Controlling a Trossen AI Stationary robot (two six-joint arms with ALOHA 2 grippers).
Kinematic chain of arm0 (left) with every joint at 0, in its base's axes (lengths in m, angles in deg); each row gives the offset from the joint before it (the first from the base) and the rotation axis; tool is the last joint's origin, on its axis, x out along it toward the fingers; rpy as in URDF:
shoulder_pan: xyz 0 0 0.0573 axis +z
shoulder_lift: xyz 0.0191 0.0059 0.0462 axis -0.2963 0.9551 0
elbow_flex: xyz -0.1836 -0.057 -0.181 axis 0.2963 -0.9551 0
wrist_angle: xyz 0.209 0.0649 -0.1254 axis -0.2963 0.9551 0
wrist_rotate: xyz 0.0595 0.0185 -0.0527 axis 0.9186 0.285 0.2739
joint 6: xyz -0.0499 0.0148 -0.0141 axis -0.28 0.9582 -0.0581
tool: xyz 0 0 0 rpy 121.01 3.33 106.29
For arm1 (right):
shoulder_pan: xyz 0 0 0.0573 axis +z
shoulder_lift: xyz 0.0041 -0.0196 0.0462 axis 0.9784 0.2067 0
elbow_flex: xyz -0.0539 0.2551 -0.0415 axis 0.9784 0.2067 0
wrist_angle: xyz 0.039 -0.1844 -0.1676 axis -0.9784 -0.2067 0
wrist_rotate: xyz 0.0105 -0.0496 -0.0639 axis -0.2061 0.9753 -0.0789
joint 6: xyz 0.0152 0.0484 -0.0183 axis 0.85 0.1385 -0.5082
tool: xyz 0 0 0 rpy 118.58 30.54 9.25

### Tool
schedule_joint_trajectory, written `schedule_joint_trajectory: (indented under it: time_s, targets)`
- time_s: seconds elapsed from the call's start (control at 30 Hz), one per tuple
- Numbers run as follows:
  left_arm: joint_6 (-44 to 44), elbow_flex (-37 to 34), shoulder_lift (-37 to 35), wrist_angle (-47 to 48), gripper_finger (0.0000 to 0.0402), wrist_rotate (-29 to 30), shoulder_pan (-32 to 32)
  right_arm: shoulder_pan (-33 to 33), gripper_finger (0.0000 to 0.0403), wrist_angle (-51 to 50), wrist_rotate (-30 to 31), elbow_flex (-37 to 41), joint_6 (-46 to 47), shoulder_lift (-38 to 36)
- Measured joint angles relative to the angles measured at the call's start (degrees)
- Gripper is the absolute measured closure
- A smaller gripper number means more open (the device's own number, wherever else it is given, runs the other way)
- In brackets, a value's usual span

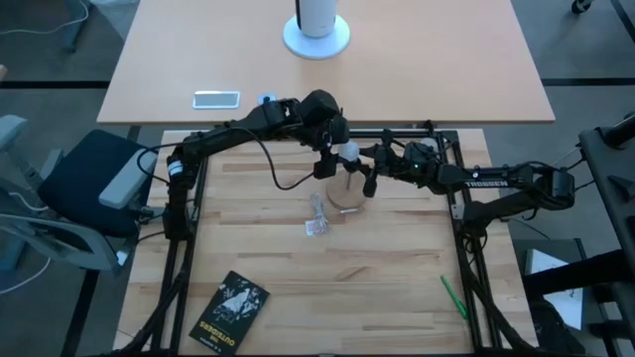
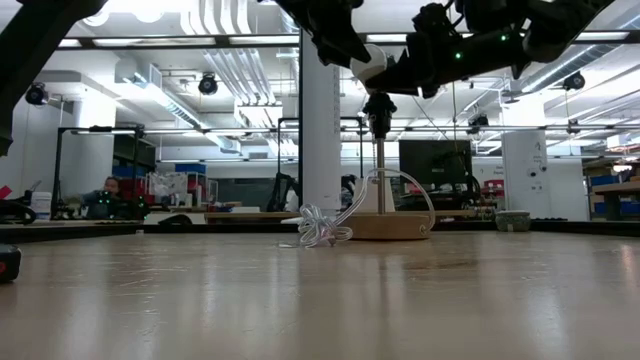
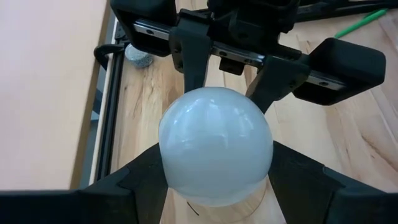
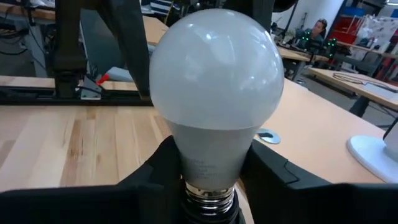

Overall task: Screw lightbulb
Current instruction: Insert the lightbulb into the lamp

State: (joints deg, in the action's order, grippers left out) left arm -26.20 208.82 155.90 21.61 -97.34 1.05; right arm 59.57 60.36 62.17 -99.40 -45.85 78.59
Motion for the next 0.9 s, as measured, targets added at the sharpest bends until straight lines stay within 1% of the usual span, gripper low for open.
schedule_joint_trajectory:
  time_s: [0.2, 0.4, 0.5, 0.9]
  targets:
    - [-0.2, 0.0, 0.0, -1.1, 0.0166, 0.1, -0.1, 0.0, 0.0284, 1.3, 0.1, 1.0, 1.5, 0.0]
    - [-0.3, 1.0, 0.0, -1.9, 0.0166, -0.3, -0.1, 0.0, 0.0284, 9.6, 0.0, 4.4, 4.1, -0.1]
    - [-0.5, 1.7, 0.0, -2.2, 0.0166, -0.7, -0.1, 0.0, 0.0284, 12.2, -0.2, 5.4, 5.5, -0.1]
    - [-1.4, 1.9, 0.0, -4.4, 0.0166, -0.6, -0.1, 0.0, 0.0287, 14.4, 0.0, 6.2, 8.9, -0.1]
